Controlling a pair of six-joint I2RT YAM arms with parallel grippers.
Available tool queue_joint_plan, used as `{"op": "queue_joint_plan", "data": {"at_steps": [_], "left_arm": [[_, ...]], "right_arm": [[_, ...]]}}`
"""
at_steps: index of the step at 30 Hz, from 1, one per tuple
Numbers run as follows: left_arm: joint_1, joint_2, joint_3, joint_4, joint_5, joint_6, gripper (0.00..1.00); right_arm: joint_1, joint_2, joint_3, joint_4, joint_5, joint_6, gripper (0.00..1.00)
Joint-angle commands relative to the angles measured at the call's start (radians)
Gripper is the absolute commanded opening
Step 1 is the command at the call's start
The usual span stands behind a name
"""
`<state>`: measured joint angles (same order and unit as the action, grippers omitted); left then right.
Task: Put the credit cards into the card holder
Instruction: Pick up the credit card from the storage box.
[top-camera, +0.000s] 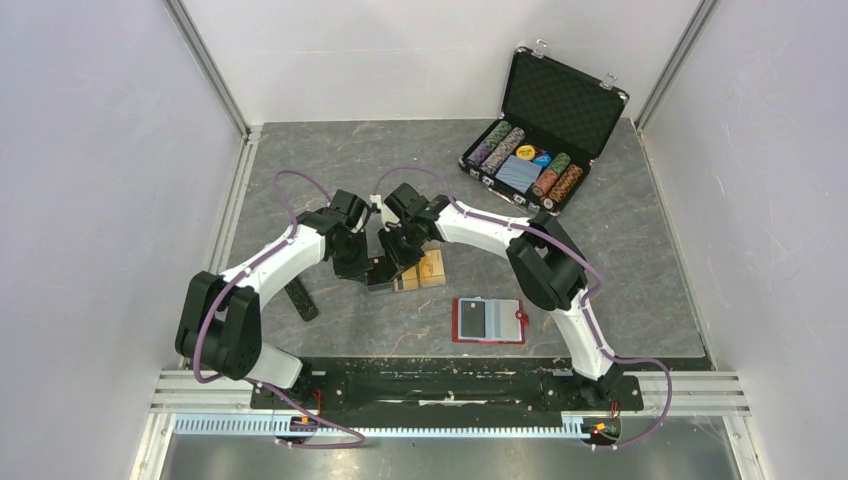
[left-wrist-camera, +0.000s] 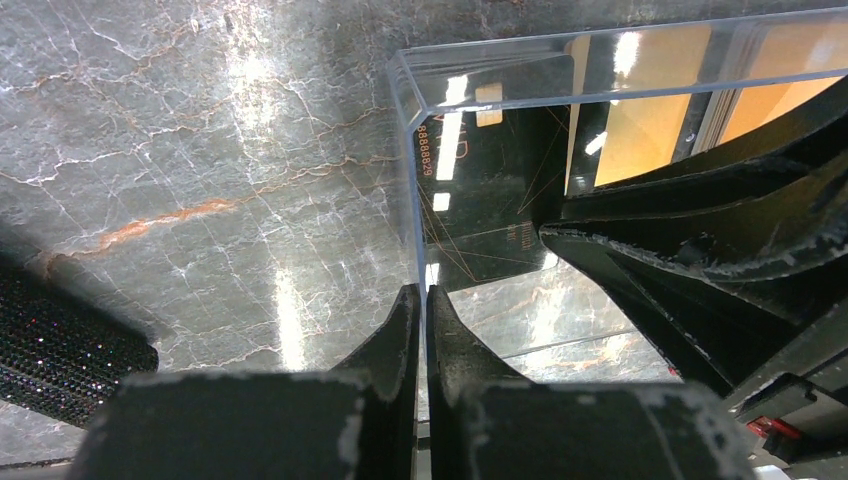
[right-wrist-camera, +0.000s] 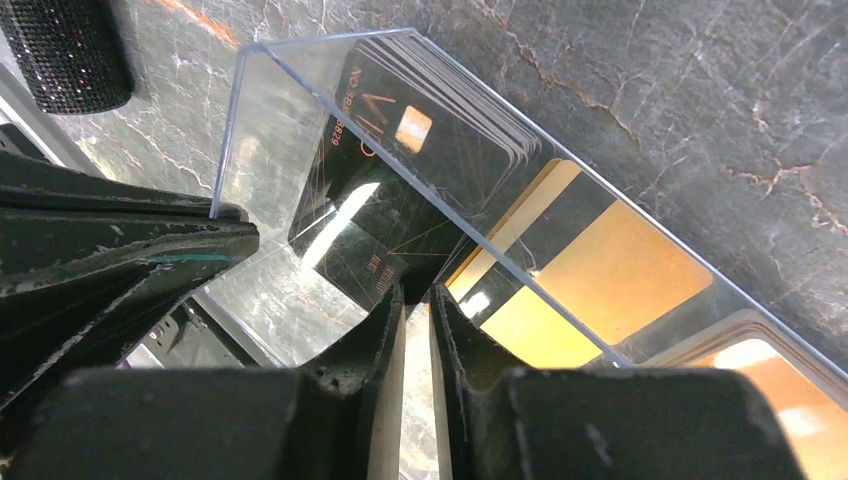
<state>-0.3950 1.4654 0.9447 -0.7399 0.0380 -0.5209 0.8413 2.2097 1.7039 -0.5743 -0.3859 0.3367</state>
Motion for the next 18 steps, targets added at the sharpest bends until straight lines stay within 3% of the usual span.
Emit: {"op": "queue_joint_plan", "data": {"at_steps": [1,6,11,14,18], "left_arm": [[-0.012,0.031,-0.049,0.034,0.027,0.047,0.02],[-0.012,0.033,-0.048,0.034,0.026,0.047,0.02],[-0.012,0.034,-0.049,0.034,0.026,0.048,0.02],[-0.012,0.035,-0.05,0.034,0.027,0.049,0.02],[-0.014,0.034,-0.052,0.035,0.027,0.049,0.02]], "right_arm": [[0.002,0.011,0.034,-0.036,0.059,-0.047,0.12],[0.002,0.004,0.035,-0.051,0.084,-0.058,0.01],[-0.002,-0.009,0.029,-0.063,0.104,-0.067,0.01],[-0.007,-0.021,0.018,-0.059,0.093,-0.071,0.1],[-0.015,-0.063,-0.029,-0.006,0.053,-0.051,0.31]]}}
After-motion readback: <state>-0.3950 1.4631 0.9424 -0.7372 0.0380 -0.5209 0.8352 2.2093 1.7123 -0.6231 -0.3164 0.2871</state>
